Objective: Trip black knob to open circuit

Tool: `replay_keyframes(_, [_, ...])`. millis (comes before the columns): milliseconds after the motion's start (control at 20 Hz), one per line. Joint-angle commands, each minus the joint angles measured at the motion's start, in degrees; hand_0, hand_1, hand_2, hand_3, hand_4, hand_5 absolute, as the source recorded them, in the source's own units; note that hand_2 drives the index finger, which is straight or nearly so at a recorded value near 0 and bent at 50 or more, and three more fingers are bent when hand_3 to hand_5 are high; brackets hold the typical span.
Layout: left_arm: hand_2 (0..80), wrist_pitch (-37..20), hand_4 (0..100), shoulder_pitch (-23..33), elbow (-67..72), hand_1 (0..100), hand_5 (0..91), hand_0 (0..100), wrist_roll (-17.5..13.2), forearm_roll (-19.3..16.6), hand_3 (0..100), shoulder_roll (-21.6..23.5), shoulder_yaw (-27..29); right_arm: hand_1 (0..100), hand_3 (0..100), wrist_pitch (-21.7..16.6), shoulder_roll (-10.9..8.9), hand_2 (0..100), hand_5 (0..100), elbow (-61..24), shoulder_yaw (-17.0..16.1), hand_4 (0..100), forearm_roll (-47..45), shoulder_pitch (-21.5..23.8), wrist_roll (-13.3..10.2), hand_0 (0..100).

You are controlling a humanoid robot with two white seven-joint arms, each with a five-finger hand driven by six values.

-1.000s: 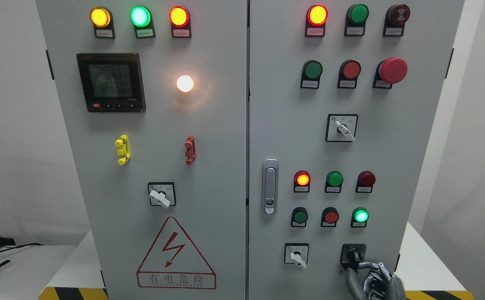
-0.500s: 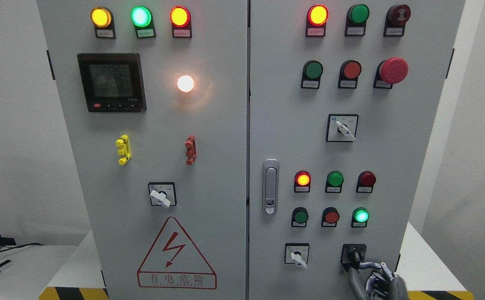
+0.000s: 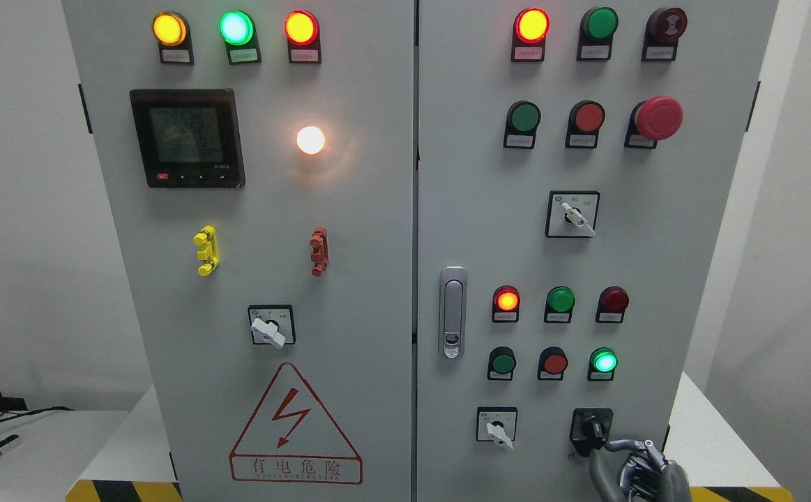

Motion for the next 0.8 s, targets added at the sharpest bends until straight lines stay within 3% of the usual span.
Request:
replay_keyframes(0, [0.0,0.0,0,0.0,0.0,39,0.0,12,0.0,0.3,0,0.0,0.0,73,95,-1.5,-0.89,51,100,-0.4,-0.3,100,-0.4,1.8,0.2,35])
replay_keyframes(100, [0.0,0.0,0,0.0,0.0,39,0.0,12,0.0,0.3,0,0.0,0.0,72,95,-3.4,-1.51,50,100,-0.6,-0.3,100,-0.7,3.2,0.2,37])
replay_keyframes(350, [0.0,0.0,0,0.0,0.0,39,0.0,12,0.0,0.3,0,0.1,0.0,60,90,-10.9,-2.82,44,99,-3.3,-0.3,99,-0.9,8.1,0.4,44])
replay_keyframes(400, [0.0,0.0,0,0.0,0.0,39,0.0,12,0.0,0.3,0,0.0,0.0,54,87,-11.4,-2.91,41,95,-4.7,-0.3,94,-0.9,9.7,0.4,44])
replay_keyframes(450, [0.0,0.0,0,0.0,0.0,39,0.0,12,0.0,0.3,0,0.0,0.0,45,84,-11.5,-3.26,40,91,-6.2,-0.3,86,-0.9,11.5,0.4,37])
replay_keyframes(500, [0.0,0.0,0,0.0,0.0,39,0.0,12,0.0,0.3,0,0.0,0.0,44,84,-11.6,-3.61,39,90,-7.5,-0.3,85,-1.5,13.2,1.1,35])
replay_keyframes(550, [0.0,0.0,0,0.0,0.0,39,0.0,12,0.0,0.3,0,0.1,0.0,35,76,-11.7,-3.97,37,85,-9.0,-0.3,76,-2.2,15.1,2.6,31])
replay_keyframes(600, [0.0,0.0,0,0.0,0.0,39,0.0,12,0.0,0.3,0,0.0,0.0,30,65,-11.8,-4.06,32,73,-10.9,-0.3,64,-3.3,16.8,4.9,29])
replay_keyframes(650, [0.0,0.0,0,0.0,0.0,39,0.0,12,0.0,0.3,0,0.0,0.0,28,62,-12.0,-3.97,31,69,-12.7,-0.4,62,-4.3,18.2,6.8,29])
replay_keyframes(750, [0.0,0.0,0,0.0,0.0,39,0.0,12,0.0,0.3,0,0.1,0.0,17,36,-12.1,-3.97,16,49,-16.0,-1.2,39,-5.1,21.0,9.7,29])
